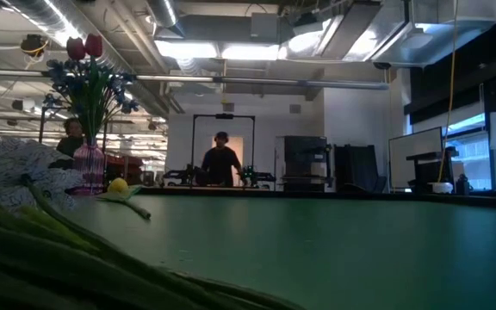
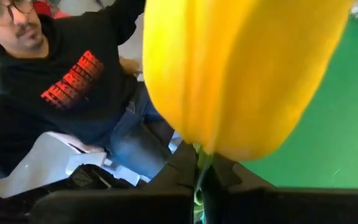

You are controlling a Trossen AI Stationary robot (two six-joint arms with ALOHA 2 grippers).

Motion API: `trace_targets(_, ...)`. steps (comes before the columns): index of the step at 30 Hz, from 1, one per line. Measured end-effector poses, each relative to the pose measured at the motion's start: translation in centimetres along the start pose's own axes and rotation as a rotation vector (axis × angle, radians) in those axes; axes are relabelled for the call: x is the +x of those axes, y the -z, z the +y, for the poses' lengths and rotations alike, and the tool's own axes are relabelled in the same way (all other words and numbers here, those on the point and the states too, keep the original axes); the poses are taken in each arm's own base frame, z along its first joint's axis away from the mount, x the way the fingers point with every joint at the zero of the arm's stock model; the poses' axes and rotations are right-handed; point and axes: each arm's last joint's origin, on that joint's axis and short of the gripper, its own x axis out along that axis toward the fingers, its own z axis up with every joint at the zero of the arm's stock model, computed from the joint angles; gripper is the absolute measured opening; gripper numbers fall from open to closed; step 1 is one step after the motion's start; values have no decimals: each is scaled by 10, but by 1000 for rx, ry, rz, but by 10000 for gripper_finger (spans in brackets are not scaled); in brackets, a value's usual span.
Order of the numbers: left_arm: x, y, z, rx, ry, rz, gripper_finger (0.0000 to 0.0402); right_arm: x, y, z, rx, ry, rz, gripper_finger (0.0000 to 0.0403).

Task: Sort flowers into vase by color
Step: Put the left yellow flower into the blue vase, then put the left white flowers into the blue vase

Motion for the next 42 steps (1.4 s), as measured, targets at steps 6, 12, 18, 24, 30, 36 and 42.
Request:
trace_targets(6, -5, -3, -27, -175, 25, 259, 119, -6, 2, -7, -47, 61, -6, 7)
trace_targets(12, -29, 20, -24, -456, -206, 437, 119, 4, 8, -13, -109, 208, 37, 7)
trace_targets(18, -59, 41, -25, -664, -366, 548, 119, 23, 8, -5, -135, 195, 69, 34)
trace_targets(24, -74, 46, -35, -768, -353, 537, 119, 40, 9, 4, -124, 123, 131, 90)
trace_targets(30, -78, 64, -28, -748, -486, 724, 119, 36, 11, 4, -97, 76, 180, 163)
trace_targets(36, -96, 72, -7, -681, -832, 1072, 118, 32, 11, 3, -82, 71, 177, 223)
trace_targets(42, -97, 82, -3, -490, -794, 1101, 105, 32, 11, 3, -70, 78, 176, 253)
